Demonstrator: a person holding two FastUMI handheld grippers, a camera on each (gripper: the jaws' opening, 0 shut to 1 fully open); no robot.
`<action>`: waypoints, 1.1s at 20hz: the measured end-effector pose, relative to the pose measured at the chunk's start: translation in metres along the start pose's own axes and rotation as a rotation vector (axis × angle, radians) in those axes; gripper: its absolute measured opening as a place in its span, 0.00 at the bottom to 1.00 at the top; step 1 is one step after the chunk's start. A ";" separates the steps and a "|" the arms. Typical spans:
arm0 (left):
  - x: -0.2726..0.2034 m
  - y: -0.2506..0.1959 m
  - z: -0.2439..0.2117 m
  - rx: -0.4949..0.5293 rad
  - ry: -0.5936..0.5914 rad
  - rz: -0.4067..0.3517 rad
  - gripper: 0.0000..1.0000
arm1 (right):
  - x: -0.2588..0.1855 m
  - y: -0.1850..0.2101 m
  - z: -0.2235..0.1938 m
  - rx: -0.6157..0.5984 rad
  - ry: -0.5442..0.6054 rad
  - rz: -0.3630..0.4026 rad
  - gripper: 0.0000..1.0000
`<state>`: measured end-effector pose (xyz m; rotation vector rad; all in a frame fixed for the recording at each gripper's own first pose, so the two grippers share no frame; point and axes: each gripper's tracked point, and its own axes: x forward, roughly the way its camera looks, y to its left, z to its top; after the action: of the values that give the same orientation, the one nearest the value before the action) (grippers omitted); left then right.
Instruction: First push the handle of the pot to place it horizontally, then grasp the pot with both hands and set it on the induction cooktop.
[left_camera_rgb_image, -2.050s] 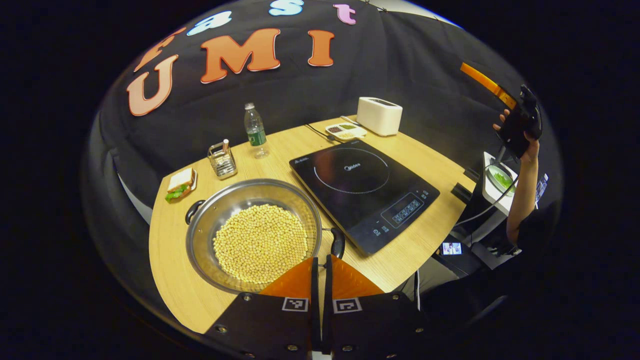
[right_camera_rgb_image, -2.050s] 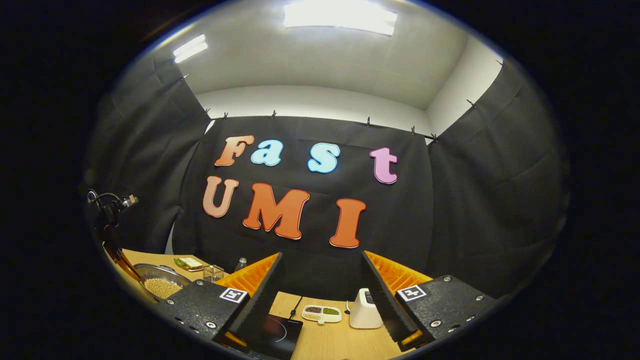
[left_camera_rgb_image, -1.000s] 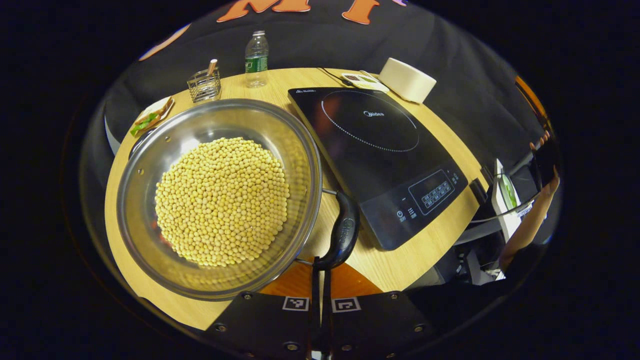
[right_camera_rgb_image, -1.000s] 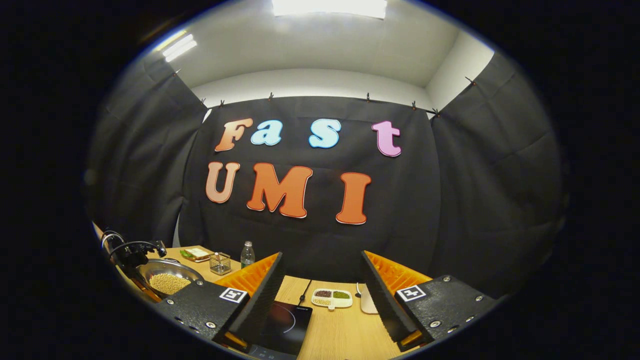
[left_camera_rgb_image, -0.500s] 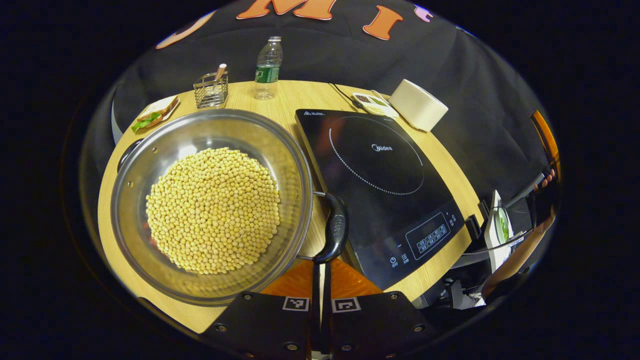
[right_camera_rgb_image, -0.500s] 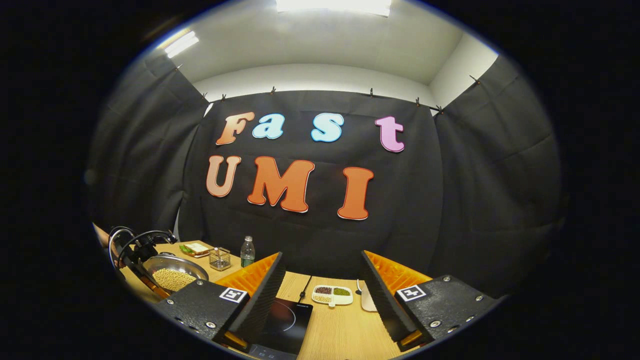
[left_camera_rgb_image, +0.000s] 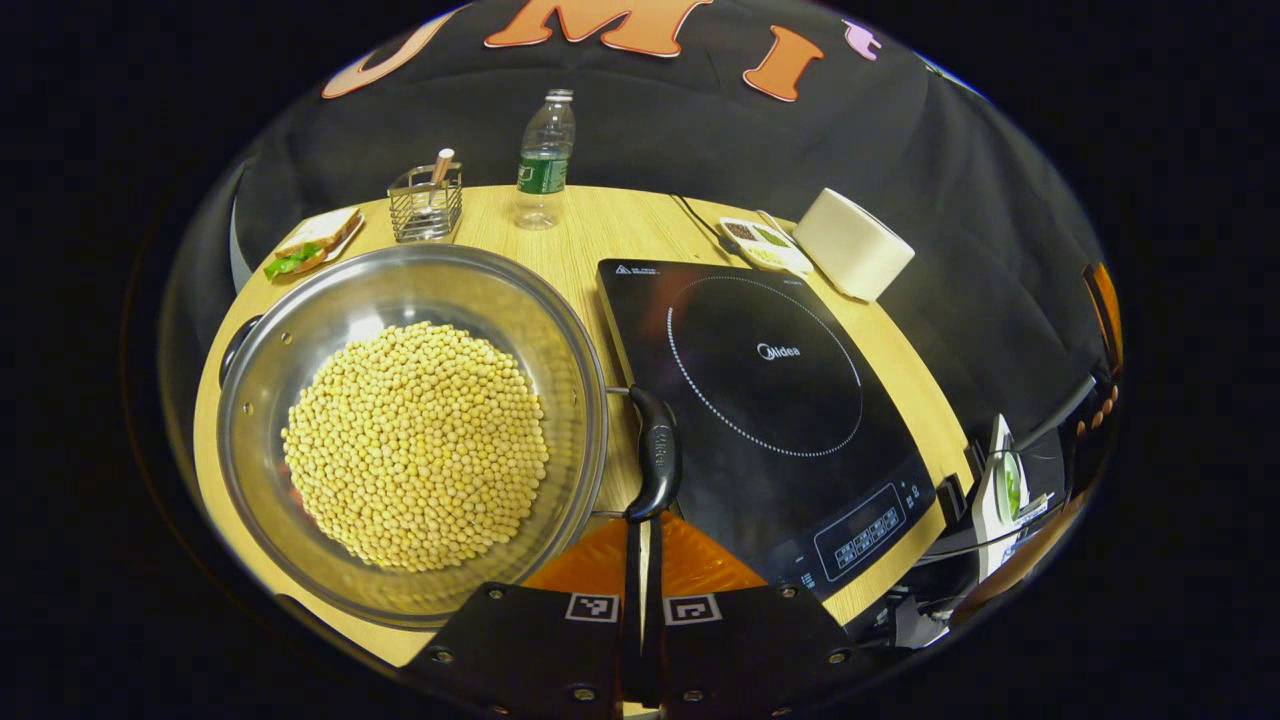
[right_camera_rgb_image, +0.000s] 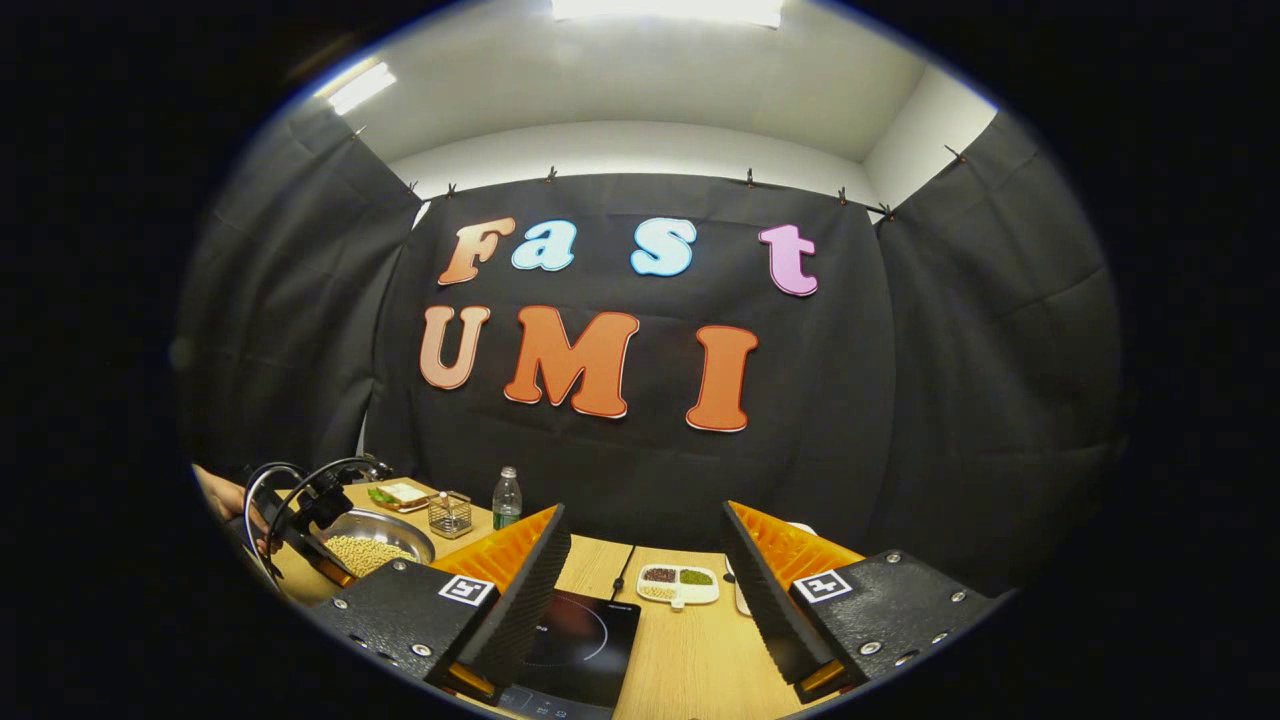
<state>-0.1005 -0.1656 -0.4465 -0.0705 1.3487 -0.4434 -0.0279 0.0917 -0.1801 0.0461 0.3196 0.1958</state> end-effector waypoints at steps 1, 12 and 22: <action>0.001 0.001 0.004 -0.006 -0.010 0.006 0.02 | 0.000 0.004 -0.002 0.005 0.005 0.007 0.93; 0.036 0.013 0.052 0.031 -0.166 0.133 0.02 | 0.019 0.059 -0.041 0.060 0.134 0.101 0.93; -0.020 0.032 0.079 0.143 -0.373 0.161 0.02 | 0.049 0.156 -0.101 0.231 0.408 0.250 0.94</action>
<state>-0.0199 -0.1452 -0.4192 0.0708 0.9451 -0.3681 -0.0432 0.2558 -0.2787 0.2774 0.7434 0.4173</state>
